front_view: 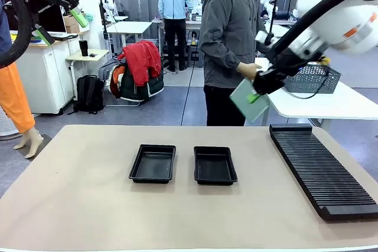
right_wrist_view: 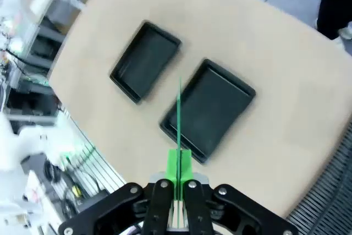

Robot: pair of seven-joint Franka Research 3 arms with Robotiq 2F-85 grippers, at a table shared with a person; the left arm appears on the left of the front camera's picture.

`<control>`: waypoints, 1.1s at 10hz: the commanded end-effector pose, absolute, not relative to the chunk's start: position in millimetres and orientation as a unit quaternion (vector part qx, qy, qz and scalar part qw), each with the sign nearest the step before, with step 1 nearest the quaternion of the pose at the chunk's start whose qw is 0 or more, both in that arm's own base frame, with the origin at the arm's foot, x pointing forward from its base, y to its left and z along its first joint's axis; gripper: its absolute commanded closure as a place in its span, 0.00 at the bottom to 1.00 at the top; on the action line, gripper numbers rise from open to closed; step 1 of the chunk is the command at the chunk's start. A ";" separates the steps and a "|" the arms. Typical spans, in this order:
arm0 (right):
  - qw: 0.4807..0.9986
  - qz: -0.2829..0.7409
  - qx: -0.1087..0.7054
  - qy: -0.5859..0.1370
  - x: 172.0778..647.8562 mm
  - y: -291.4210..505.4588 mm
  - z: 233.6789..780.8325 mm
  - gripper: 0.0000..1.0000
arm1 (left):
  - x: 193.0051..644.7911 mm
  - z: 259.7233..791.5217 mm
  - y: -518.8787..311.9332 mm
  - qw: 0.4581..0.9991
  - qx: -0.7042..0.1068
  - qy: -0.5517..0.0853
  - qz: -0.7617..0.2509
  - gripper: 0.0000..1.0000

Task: Inspect and transfer BCBs to ESD trays.
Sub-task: Pick up the Blank PCB from the PCB Rack and place it in the left ESD tray.

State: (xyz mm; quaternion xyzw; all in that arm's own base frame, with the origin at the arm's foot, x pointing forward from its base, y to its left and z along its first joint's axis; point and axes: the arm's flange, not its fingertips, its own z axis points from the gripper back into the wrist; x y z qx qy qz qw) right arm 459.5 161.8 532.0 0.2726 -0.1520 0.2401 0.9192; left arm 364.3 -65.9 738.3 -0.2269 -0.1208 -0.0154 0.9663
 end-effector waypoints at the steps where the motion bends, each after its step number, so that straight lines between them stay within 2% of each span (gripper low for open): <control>1: 0.912 0.182 0.329 -0.164 469.8 205.4 496.8 0.97 | 363.9 737.8 -65.8 0.966 -0.229 -0.123 -0.014 0.00; 6: 0.893 0.097 0.420 -0.128 479.0 325.6 406.2 0.97 | 363.9 737.8 -65.8 0.966 -0.229 -0.123 -0.014 0.00; 11: 0.901 0.024 0.411 -0.138 476.7 383.8 340.2 0.97 | 363.9 737.8 -65.8 0.966 -0.229 -0.123 -0.014 0.00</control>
